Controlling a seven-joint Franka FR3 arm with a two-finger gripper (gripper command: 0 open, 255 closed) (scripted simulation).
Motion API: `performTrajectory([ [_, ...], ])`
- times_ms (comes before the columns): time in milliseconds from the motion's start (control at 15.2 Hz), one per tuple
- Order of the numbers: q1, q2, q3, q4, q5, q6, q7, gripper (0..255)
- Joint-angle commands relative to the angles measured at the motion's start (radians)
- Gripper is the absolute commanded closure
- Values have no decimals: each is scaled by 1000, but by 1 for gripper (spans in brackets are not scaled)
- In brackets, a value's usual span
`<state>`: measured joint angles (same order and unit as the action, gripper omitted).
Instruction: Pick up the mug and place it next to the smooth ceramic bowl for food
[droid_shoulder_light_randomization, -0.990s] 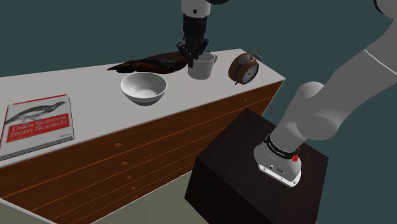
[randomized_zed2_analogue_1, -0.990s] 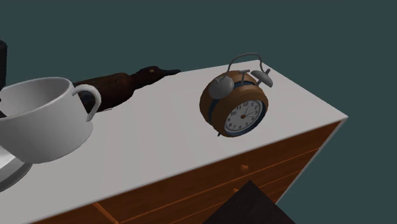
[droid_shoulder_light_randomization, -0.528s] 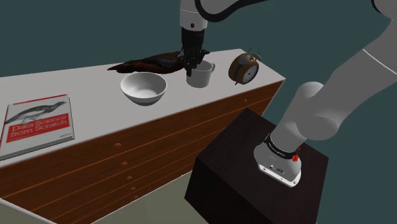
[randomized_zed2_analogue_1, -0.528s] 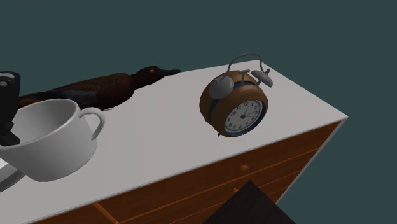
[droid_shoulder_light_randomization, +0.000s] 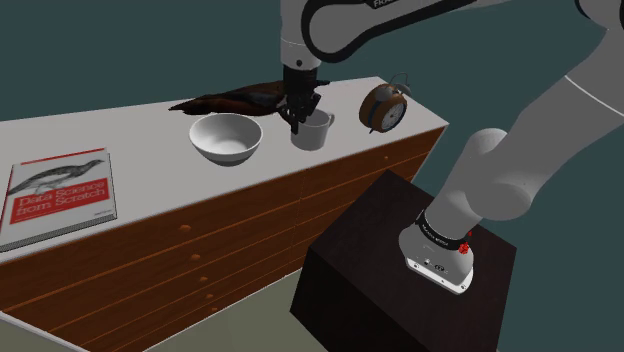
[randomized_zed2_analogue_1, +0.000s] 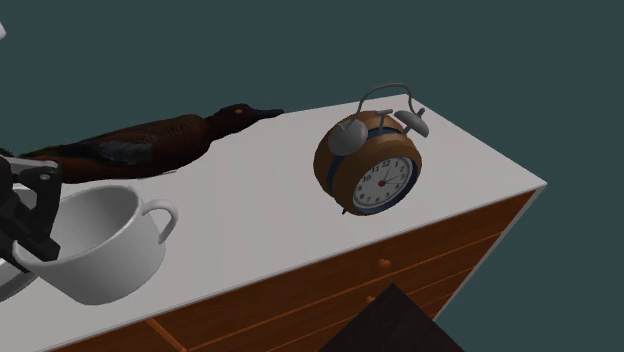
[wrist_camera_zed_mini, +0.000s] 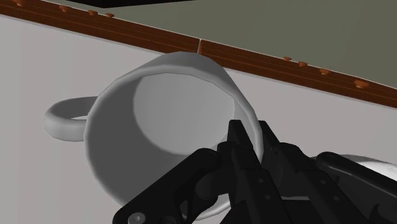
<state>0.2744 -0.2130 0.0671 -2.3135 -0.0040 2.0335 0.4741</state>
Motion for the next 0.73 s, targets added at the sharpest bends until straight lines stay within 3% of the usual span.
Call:
performTrajectory([
  [0,-1,9,-1,-20,-1,30,-1,255],
  [660,-2,78,1,-92,-6,170,5,255],
])
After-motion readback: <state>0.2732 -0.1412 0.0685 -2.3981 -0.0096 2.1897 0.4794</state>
